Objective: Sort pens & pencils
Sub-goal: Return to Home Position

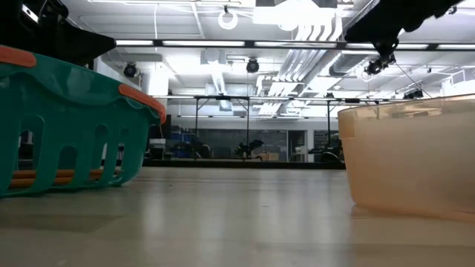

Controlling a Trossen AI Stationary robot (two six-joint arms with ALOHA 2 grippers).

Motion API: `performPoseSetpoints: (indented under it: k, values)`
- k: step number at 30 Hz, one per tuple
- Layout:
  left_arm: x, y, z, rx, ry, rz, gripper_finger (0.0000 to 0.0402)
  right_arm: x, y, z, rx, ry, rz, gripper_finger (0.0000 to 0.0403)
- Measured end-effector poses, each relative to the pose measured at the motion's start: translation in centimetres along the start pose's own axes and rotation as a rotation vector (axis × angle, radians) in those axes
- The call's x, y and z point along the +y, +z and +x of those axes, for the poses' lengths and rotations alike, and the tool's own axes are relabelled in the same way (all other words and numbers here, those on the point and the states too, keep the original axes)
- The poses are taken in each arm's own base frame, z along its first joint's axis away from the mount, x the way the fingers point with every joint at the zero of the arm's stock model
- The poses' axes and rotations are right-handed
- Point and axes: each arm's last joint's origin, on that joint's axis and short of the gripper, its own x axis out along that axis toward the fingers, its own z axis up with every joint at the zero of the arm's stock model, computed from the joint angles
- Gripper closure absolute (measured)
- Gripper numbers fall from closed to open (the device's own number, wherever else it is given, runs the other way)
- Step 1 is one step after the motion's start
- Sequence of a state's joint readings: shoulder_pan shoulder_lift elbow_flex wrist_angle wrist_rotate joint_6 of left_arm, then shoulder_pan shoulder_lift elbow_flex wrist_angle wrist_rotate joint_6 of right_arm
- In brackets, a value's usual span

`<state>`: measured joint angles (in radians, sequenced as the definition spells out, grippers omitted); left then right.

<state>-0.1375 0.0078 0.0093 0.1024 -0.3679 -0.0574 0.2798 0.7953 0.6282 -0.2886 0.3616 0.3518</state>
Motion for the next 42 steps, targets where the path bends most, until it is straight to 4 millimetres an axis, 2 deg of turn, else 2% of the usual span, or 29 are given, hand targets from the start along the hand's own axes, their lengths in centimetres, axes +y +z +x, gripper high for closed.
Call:
performPoseSetpoints:
  k: [5, 9, 16, 22, 32, 37, 42]
  values:
    - [0.0, 0.0, 0.0, 0.000, 0.000, 0.000, 0.0396, -2.3, -0.8, -0.8, -0.183, 0.052, -0.112, 0.0398]
    - [0.0, 0.0, 0.0, 0.000, 0.000, 0.000, 0.0396, -3.8, -1.8, -1.4, -0.325, 0.049, -0.215, 0.0399]
    - [0.0, 0.0, 0.0, 0.000, 0.000, 0.000, 0.0396, -6.0, -5.6, -1.8, -0.558, 0.045, -0.318, 0.0402]
    - [0.0, 0.0, 0.0, 0.000, 0.000, 0.000, 0.0396, -7.6, -7.7, -2.0, -0.571, 0.073, -0.280, 0.0403]
    - [0.0, 0.0, 0.0, 0.000, 0.000, 0.000, 0.0397, -8.6, -8.4, -3.1, -0.563, 0.047, -0.196, 0.0403]
    - [0.0, 0.0, 0.0, 0.000, 0.000, 0.000, 0.0397, -9.0, -9.6, -2.4, -0.548, 0.025, -0.167, 0.0403]
    - [0.0, 0.0, 0.0, 0.000, 0.000, 0.000, 0.0396, -9.1, -9.6, -2.4, -0.546, 0.010, -0.162, 0.0403]
